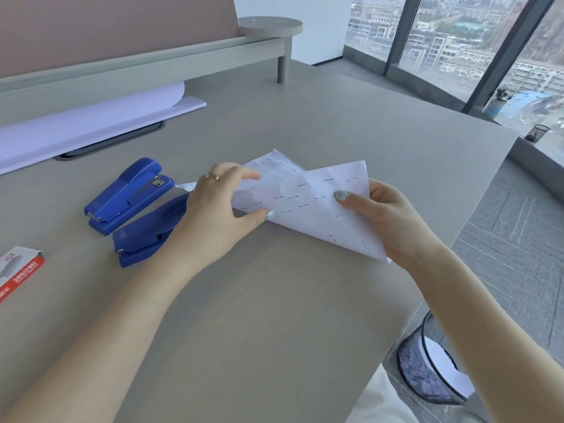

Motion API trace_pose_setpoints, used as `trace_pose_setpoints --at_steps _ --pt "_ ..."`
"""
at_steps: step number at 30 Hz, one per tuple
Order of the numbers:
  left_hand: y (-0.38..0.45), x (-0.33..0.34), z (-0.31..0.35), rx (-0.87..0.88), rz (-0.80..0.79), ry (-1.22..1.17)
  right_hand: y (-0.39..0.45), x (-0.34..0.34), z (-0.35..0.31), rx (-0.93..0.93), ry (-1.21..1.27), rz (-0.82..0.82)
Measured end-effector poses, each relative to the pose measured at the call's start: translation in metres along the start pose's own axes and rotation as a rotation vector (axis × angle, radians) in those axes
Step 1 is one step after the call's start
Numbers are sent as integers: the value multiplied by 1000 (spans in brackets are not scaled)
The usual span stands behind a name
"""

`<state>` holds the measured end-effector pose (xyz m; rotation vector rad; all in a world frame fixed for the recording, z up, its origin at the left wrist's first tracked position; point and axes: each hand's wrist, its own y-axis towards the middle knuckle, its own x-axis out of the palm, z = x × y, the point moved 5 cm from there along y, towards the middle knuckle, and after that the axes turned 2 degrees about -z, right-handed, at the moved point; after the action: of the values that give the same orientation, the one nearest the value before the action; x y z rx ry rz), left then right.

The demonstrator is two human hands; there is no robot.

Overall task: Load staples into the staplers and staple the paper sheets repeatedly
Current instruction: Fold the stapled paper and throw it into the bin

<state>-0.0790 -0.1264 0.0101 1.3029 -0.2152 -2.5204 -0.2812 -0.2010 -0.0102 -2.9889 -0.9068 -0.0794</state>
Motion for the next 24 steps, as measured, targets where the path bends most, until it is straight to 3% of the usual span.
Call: trace_pose_setpoints --at_steps 5,11,17,20,24 --pt "-12 -2 39 255 323 331 -26 -17 -20 -102 93 124" --pt "-40 83 106 521 95 262 -56 -51 -30 -24 474 365" --pt "-31 134 142 609 67 325 -119 -110 -43 -95 734 712" --pt "-18 142 159 570 76 162 -154 -133 -49 -151 721 820" --pt "-2 133 193 412 -21 -292 -171 -161 -43 -223 930 713"
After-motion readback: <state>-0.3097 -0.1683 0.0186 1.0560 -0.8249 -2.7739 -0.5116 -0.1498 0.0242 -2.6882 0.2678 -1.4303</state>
